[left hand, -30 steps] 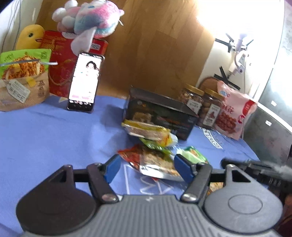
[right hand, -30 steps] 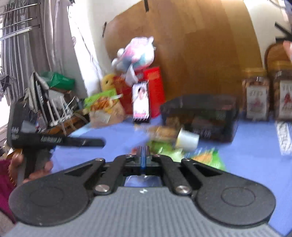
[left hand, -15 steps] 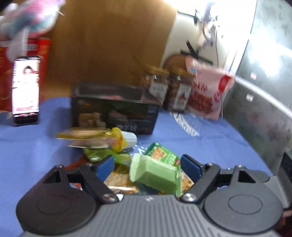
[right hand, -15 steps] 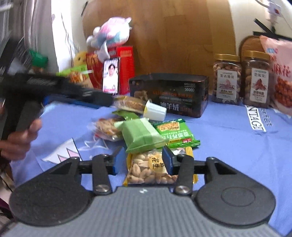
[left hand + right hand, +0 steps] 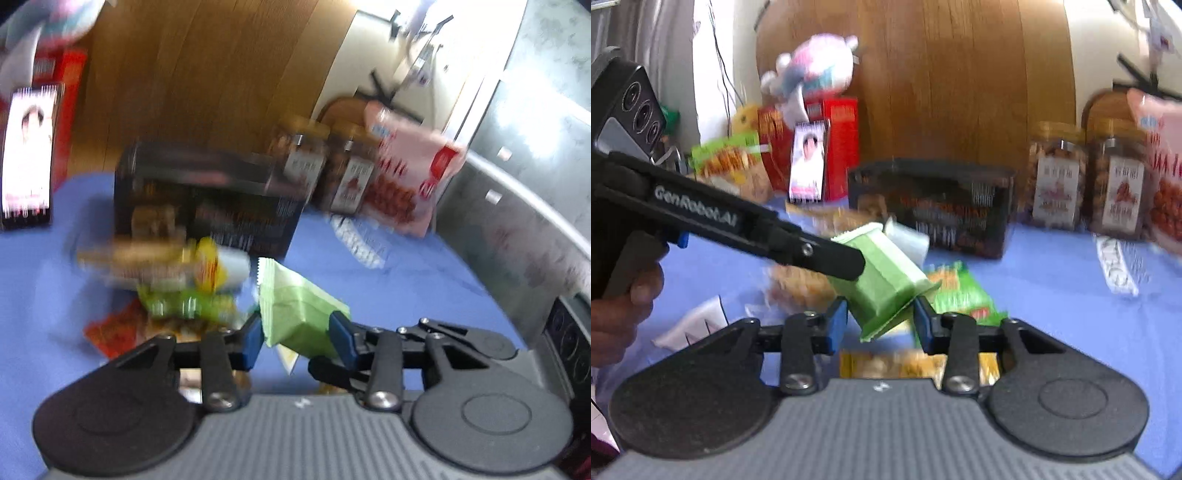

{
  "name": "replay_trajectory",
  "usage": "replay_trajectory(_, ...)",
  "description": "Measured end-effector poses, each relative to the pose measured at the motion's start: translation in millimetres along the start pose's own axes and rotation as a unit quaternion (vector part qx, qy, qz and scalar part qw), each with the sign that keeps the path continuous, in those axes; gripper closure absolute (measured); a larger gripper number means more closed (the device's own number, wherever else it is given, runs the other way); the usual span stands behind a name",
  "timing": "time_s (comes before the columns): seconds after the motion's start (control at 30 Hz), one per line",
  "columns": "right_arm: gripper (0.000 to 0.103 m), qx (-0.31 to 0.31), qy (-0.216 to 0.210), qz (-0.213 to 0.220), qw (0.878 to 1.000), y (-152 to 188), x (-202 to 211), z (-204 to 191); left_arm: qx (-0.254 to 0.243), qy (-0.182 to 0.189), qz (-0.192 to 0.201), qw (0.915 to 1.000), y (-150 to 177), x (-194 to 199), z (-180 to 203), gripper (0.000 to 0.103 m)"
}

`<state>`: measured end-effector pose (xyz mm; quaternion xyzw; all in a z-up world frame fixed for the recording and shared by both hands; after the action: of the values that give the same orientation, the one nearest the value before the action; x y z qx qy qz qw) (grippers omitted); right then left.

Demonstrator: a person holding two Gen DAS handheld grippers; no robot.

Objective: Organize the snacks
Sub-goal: 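Lower the green block pack into the black tin and open the left tool, then grasp the yellow-orange bread pack with the left tool and place it in the tin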

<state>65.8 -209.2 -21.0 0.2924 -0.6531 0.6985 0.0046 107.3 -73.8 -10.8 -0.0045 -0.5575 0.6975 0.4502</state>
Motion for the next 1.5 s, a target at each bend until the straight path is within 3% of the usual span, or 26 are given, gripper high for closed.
replay_trajectory(0.2, 0.061, 0.046, 0.027, 0.054, 0.997, -55, -21, 14, -0.04, -0.018, 0.049, 0.9978, -64, -3, 3, 0.065)
replay_trajectory(0.37, 0.06, 0.047, 0.07, 0.052, 0.995, -81, -81, 45, -0.048, -0.044, 0.049, 0.9967, -106, -50, -16, 0.064)
replay_trajectory(0.43, 0.059, 0.05, 0.099, 0.042, 0.993, -82, -99, 56, -0.062, -0.076, 0.048, 0.9941, -114, -72, -26, 0.057)
replay_trajectory(0.5, 0.059, 0.033, 0.116, 0.028, 0.992, -79, -107, 67, -0.064, -0.117, 0.035, 0.9905, -114, -86, -38, 0.057)
replay_trajectory(0.57, 0.059, -0.007, 0.097, 0.026, 0.995, -74, -96, 72, -0.041, -0.11, 0.036, 0.9924, -111, -79, -46, 0.057)
replay_trajectory(0.67, 0.059, -0.057, 0.048, 0.03, 0.997, -64, -68, 70, -0.033, -0.09, 0.075, 0.9926, -103, -40, -49, 0.052)
replay_trajectory(0.73, 0.06, -0.087, 0.013, 0.012, 0.996, -55, -63, 63, -0.014, -0.09, 0.103, 0.9905, -97, -12, -58, 0.041)
replay_trajectory(0.83, 0.06, -0.107, -0.028, -0.021, 0.994, -42, -66, 38, 0.032, -0.1, 0.12, 0.9872, -83, 20, -82, 0.039)
replay_trajectory(1.0, 0.059, -0.176, -0.126, -0.07, 0.974, -33, -82, -9, 0.112, -0.108, 0.086, 0.984, -49, 33, -121, 0.035)
replay_trajectory(1.07, 0.059, -0.196, -0.131, -0.081, 0.969, -35, -92, -15, 0.144, -0.108, 0.075, 0.9809, -43, 33, -136, 0.035)
replay_trajectory(1.2, 0.059, -0.205, -0.114, -0.088, 0.968, -37, -105, -22, 0.204, -0.058, 0.058, 0.9755, -42, 17, -152, 0.03)
replay_trajectory(1.27, 0.059, -0.196, -0.103, -0.095, 0.971, -36, -109, -23, 0.203, -0.057, 0.038, 0.9768, -38, 1, -153, 0.037)
replay_trajectory(1.33, 0.066, -0.197, -0.102, -0.109, 0.969, -31, -120, -25, 0.206, -0.048, 0.011, 0.9774, -32, -16, -152, 0.061)
replay_trajectory(1.37, 0.081, -0.199, -0.102, -0.116, 0.968, -28, -124, -26, 0.217, -0.029, 0.005, 0.9758, -28, -22, -150, 0.062)
replay_trajectory(1.5, 0.088, -0.18, -0.105, -0.096, 0.973, -26, -107, -27, 0.198, -0.036, 0.024, 0.9794, -23, -6, -139, 0.067)
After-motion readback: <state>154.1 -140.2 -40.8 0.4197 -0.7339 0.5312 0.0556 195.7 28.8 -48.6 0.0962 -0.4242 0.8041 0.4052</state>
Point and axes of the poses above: each gripper's, at about its wrist camera, not at the fingertips, and x roughly against the way its jaws point, z to its right, y to its underside, the point moved 7 cm from there along -x, roughly the way its jaws point, and after that the axes turned 4 degrees about y, right-handed, at the moved point
